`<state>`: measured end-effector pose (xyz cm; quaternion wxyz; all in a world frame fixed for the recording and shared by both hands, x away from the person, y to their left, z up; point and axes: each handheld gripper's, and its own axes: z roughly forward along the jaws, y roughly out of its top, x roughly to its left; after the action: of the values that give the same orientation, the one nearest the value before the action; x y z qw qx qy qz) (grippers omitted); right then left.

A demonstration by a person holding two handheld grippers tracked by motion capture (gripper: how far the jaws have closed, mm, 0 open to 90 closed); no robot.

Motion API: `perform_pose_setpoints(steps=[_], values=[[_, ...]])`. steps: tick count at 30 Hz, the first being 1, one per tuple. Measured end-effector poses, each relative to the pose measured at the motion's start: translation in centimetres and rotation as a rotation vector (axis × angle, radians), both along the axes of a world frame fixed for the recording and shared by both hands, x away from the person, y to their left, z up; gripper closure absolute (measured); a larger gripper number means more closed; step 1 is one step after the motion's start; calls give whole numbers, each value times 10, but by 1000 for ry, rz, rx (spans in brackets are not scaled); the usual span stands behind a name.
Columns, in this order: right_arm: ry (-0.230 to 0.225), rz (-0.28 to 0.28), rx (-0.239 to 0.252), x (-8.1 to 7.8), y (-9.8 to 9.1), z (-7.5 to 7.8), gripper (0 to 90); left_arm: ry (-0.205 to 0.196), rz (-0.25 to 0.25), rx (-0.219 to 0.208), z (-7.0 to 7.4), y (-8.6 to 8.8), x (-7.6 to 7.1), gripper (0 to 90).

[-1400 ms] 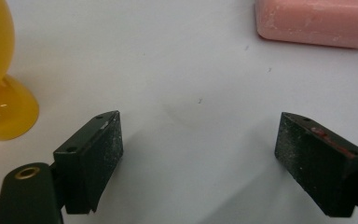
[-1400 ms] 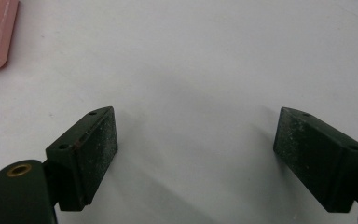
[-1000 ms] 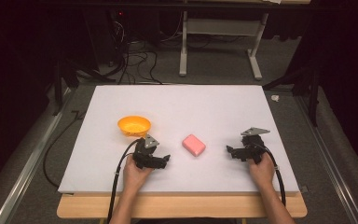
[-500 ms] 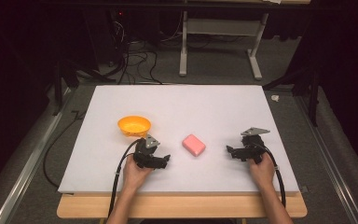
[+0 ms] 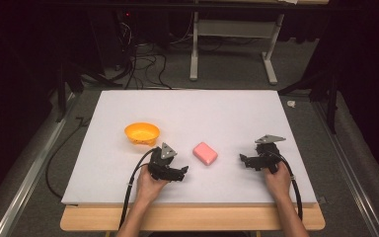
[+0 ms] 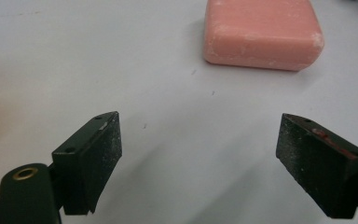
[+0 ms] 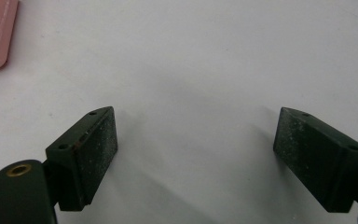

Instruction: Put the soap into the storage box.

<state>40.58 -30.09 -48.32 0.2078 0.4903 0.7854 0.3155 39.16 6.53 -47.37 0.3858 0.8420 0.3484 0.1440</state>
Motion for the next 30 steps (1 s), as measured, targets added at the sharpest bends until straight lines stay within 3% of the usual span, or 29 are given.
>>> perform_pose_setpoints(steps=[6,16,30], values=[[0,0,0,0,0,0,142,-6,-17,-54,6,-6,-3,152],[1,-1,1,0,0,0,142,-26,-44,-106,22,-16,-6,150],[0,0,0,0,0,0,142,-30,-47,-139,34,-33,2,114]])
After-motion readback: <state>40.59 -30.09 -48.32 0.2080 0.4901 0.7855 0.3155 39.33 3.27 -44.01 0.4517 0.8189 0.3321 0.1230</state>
